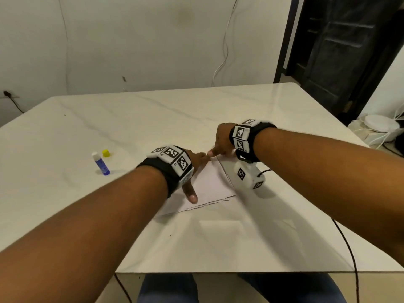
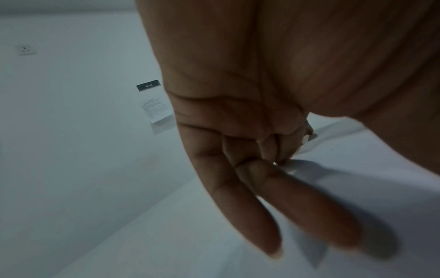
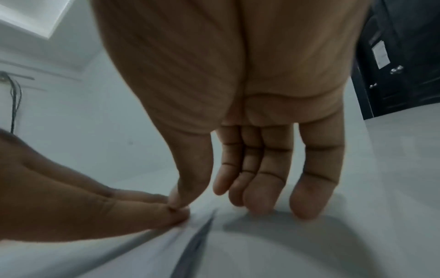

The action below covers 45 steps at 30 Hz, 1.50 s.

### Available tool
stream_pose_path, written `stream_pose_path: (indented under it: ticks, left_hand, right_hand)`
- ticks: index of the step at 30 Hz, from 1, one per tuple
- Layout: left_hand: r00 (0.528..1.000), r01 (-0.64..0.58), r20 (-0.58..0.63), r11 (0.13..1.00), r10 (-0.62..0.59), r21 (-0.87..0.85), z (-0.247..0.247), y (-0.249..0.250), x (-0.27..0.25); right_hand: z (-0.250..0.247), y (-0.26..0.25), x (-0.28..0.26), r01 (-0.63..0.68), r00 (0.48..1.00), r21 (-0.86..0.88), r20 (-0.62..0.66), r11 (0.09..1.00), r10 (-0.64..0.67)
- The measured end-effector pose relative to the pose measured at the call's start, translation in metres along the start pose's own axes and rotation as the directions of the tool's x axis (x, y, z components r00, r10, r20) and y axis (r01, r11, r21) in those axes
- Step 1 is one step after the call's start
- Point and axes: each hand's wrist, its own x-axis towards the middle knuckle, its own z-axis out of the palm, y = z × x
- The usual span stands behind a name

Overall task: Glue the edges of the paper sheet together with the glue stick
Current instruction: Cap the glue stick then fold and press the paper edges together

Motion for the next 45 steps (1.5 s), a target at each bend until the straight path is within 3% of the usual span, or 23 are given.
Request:
stream_pose_path:
  ticks: [2,10,14,21,27,33,45]
  left_hand:
    - [1.0,-0.021,0.023,1.0,0.02,0.017,-0.002,0.0,-0.001]
    - [1.0,0.015,-0.011,0.999,-0.015,0.038,-0.006,0.007,-0.003]
    - [1.0,0.01,0.002,0.998,-0.01,0.066,-0.004,0.007,-0.002]
    - [0.988,0.077,-0.14,0.989,-0.06,0.123,0.003,0.016,-0.002]
    - [0.997,0.055,-0.057,0.993,-0.049,0.107,0.001,0.012,0.003]
    - [0.988,0.105,-0.104,0.993,-0.111,-0.055,0.002,0.012,-0.001]
    - [0.985,0.04,-0.169,0.997,-0.027,0.071,-0.001,0.017,-0.008]
  right_hand:
    - [0.002,0.004,0.011,-0.007,1.0,-0.088,0.026,0.996,0.009]
    - [0.015,0.019,0.037,0.037,0.998,-0.144,0.051,0.989,-0.03]
    - [0.012,0.017,0.013,0.088,0.991,-0.132,0.116,0.987,-0.073]
    - [0.023,0.023,-0.024,0.176,0.971,-0.11,0.182,0.978,-0.154]
    - [0.032,0.036,-0.054,0.22,0.95,-0.055,0.238,0.974,-0.201]
    - [0.035,0.029,-0.055,0.138,0.965,0.021,0.224,0.99,-0.139]
    - [0.017,0.018,0.003,0.022,0.985,-0.054,0.172,0.998,-0.012]
